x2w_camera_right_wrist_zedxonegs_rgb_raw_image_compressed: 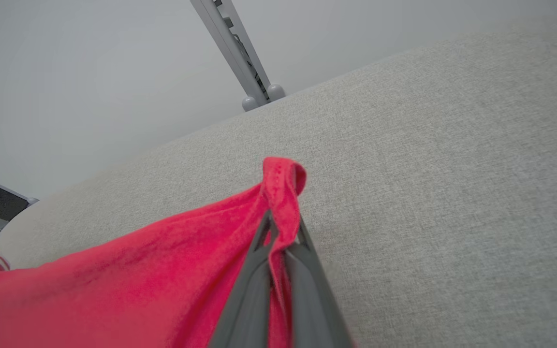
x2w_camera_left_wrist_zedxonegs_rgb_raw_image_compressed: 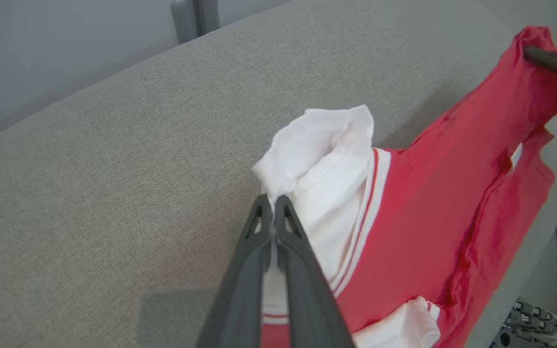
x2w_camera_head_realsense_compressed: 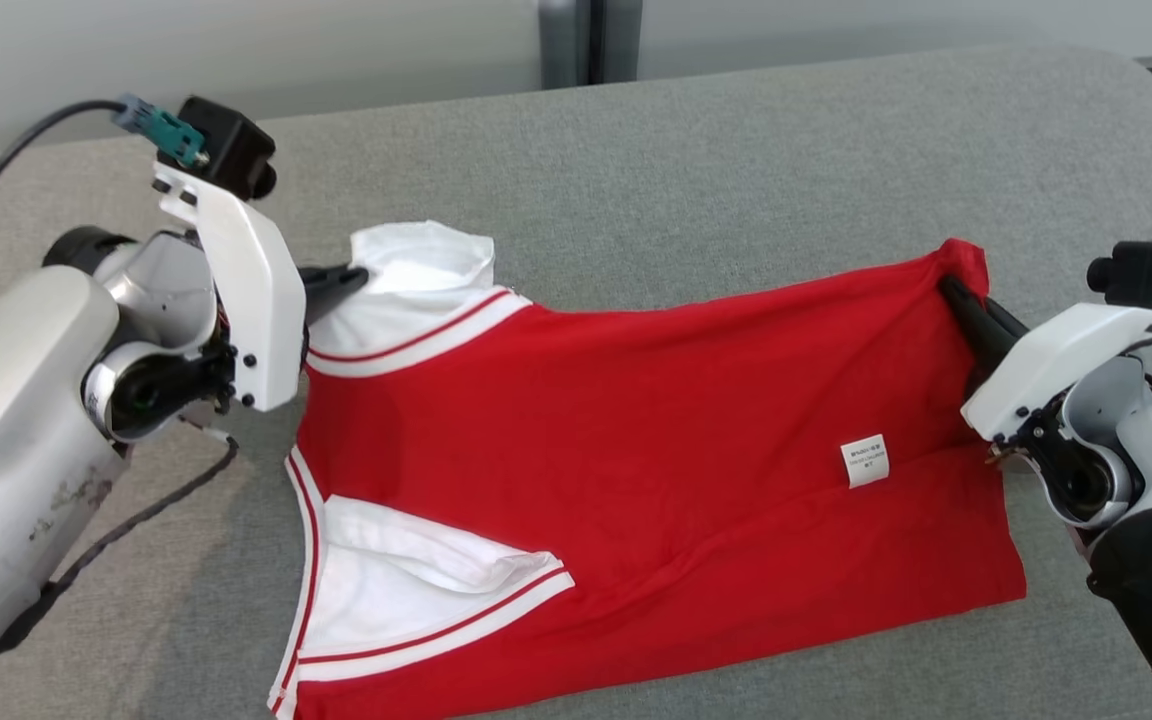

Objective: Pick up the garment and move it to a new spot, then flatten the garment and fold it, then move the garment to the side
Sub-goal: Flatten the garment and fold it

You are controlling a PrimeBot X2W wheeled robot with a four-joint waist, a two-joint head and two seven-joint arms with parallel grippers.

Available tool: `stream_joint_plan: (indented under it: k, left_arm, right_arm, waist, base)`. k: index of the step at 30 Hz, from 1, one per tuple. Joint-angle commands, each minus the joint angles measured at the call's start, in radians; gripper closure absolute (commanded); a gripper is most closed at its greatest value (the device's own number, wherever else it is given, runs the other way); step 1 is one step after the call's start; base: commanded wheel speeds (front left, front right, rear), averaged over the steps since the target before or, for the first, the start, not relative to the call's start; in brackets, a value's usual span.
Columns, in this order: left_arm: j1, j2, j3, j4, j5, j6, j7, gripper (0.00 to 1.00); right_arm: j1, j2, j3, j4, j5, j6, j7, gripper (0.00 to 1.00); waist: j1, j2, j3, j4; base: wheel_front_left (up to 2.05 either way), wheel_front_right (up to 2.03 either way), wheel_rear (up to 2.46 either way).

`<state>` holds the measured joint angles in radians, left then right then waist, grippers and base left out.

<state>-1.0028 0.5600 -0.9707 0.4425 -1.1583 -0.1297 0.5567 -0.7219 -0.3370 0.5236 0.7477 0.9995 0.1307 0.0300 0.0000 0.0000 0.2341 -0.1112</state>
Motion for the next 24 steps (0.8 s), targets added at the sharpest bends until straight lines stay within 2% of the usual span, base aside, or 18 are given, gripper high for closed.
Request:
stream_joint_plan:
  k: [1,18,24]
  left_arm:
    - [0.017,0.008,-0.008,-0.005,-0.009,-0.001,0.009,1.0]
    - [0.137,0.091,-0.075,-0.183,-0.175,-0.001,0.145,1.0]
    - [0.181,0.106,-0.106,-0.222,-0.206,0.003,0.199,1.0]
  right_arm:
    - [0.019,-0.013,0.002,-0.002,0.005,0.0,-0.011,1.0]
    - [0.124,-0.091,0.087,-0.085,0.053,0.0,0.011,1.0]
    - [0.144,-0.118,0.124,-0.087,0.086,0.0,0.1,1.0]
  waist:
    - [0.0,0.0,-0.014,0.007]
    - [0.0,0.0,-0.066,0.027]
    - [0.0,0.0,-0.071,0.033]
  base:
    - [0.0,0.0,0.0]
    - [0.0,0.0,0.0]
    - [0.0,0.0,0.0]
